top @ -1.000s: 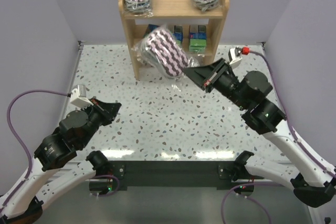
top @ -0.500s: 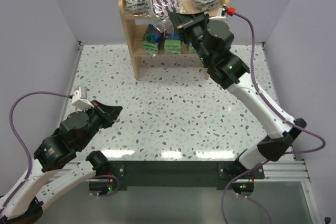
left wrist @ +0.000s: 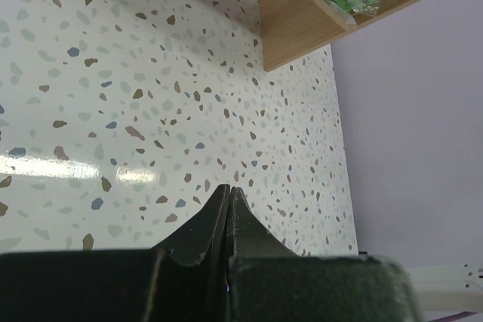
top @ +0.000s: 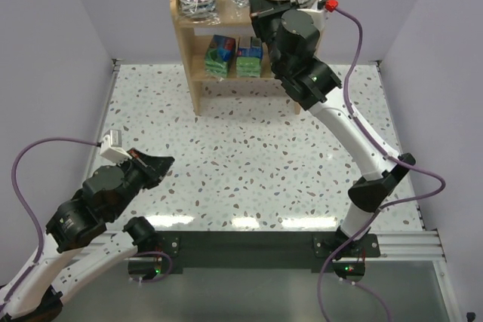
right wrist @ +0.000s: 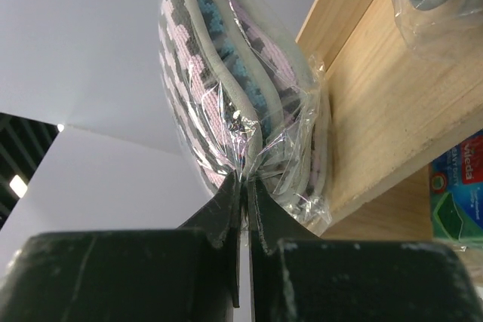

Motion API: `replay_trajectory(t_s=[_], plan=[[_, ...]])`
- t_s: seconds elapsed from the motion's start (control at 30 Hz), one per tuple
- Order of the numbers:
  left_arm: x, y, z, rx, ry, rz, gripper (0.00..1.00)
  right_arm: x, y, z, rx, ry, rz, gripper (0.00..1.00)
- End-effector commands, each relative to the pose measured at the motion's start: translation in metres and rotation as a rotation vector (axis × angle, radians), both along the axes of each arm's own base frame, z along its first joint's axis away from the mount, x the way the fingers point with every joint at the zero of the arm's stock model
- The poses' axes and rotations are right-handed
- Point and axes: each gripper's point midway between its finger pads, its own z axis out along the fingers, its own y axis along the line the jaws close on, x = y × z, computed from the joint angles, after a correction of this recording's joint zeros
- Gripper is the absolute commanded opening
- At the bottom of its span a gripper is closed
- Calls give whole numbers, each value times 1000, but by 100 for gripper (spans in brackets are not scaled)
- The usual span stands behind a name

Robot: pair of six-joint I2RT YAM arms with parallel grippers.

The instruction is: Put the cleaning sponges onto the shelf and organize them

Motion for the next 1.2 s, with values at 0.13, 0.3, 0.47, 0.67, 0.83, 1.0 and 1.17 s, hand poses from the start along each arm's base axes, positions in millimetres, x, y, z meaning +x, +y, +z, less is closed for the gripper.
replay_trajectory(t_s=[0.13,0.3,0.47,0.67,0.83,1.0,1.17], plan=[[0,0,-4,10,20,3,0,21,-7,-5,35,20,-84,0],[0,1,-5,14,21,8,0,35,-11,-17,29,50,-98,0],[2,0,-5,21,23,8,0,51,-17,-24,48,59,-98,0],[4,-3,-3,29,22,1,0,66,-15,-33,69,79,-52,9],[5,-5,-5,32,27,0,0,64,-9,-21,71,30,-6,39],[5,-5,-6,25,28,1,0,56,-5,-2,78,-23,33,60],[5,-5,-4,12,20,-1,6,36,-8,29,68,-108,81,70]])
